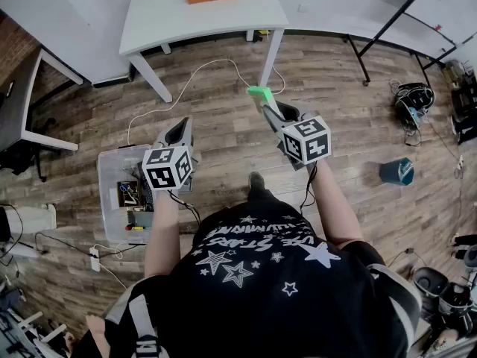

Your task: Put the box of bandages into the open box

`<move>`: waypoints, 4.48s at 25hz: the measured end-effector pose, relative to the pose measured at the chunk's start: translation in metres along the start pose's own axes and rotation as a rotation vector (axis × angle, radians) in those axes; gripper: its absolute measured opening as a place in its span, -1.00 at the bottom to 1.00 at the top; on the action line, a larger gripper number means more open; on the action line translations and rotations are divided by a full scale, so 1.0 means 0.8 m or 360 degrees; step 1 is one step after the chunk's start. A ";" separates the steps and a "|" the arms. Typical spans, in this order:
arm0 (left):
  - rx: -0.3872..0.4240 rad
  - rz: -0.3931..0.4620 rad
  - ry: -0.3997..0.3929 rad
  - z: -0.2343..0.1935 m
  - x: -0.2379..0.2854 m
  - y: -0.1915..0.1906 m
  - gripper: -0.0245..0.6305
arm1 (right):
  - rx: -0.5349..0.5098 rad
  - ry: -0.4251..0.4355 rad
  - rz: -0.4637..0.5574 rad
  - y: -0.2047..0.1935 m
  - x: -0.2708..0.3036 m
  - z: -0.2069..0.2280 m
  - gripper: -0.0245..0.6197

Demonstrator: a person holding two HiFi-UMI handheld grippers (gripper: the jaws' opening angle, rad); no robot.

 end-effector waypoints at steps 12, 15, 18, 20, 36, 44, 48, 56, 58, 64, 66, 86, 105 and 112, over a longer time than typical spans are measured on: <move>-0.0005 -0.0019 0.0019 0.017 0.017 0.005 -0.86 | -0.0019 0.0038 -0.0020 0.003 0.000 0.025 -0.57; -0.0006 -0.0019 0.0043 0.023 0.024 0.011 -0.86 | -0.0028 0.0063 -0.0032 0.005 0.004 0.038 -0.57; -0.0009 -0.0004 0.0068 0.027 0.036 0.019 -0.86 | -0.0030 0.0097 -0.0027 0.010 0.010 0.056 -0.57; -0.0012 -0.0002 0.0087 0.031 0.044 0.021 -0.86 | -0.0021 0.0136 -0.0006 0.015 0.015 0.070 -0.57; -0.0001 -0.0062 0.0134 0.049 0.083 0.033 -0.86 | 0.0009 0.0265 -0.0044 0.028 0.043 0.131 -0.57; -0.0004 -0.0073 0.0093 0.029 0.124 0.048 -0.86 | 0.0042 0.0216 -0.0068 0.037 0.068 0.154 -0.57; -0.0024 -0.0055 0.0087 0.009 0.144 0.059 -0.86 | 0.0042 0.0210 -0.0090 0.048 0.090 0.163 -0.57; -0.0065 -0.0069 0.0063 -0.044 0.196 0.089 -0.86 | 0.0059 0.0156 -0.0121 0.083 0.146 0.183 -0.57; -0.0078 -0.0073 0.0061 -0.059 0.211 0.099 -0.86 | 0.0069 0.0131 -0.0130 0.092 0.158 0.191 -0.57; -0.0046 -0.0089 -0.0012 -0.097 0.254 0.127 -0.86 | 0.0105 0.0053 -0.0121 0.121 0.199 0.207 -0.57; -0.0036 -0.0086 -0.0040 -0.112 0.265 0.136 -0.86 | 0.0111 0.0034 -0.0116 0.132 0.216 0.208 -0.57; -0.0036 -0.0125 -0.0173 -0.203 0.346 0.180 -0.86 | 0.0111 -0.0098 -0.0157 0.190 0.312 0.225 -0.57; -0.0074 -0.0081 0.0074 -0.234 0.396 0.237 -0.86 | -0.0090 0.0128 -0.0142 0.283 0.425 0.312 -0.57; -0.0077 -0.0091 0.0120 -0.227 0.417 0.256 -0.86 | -0.0196 0.0209 -0.0182 0.312 0.456 0.339 -0.57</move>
Point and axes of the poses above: the fingertips, and each gripper's own axes: x forward along the fingers, z to its right, y out of its top, the point moved 10 cm from there along -x, backward along the fingers, and after that the axes turned 5 degrees about y, right-handed, at the moved point
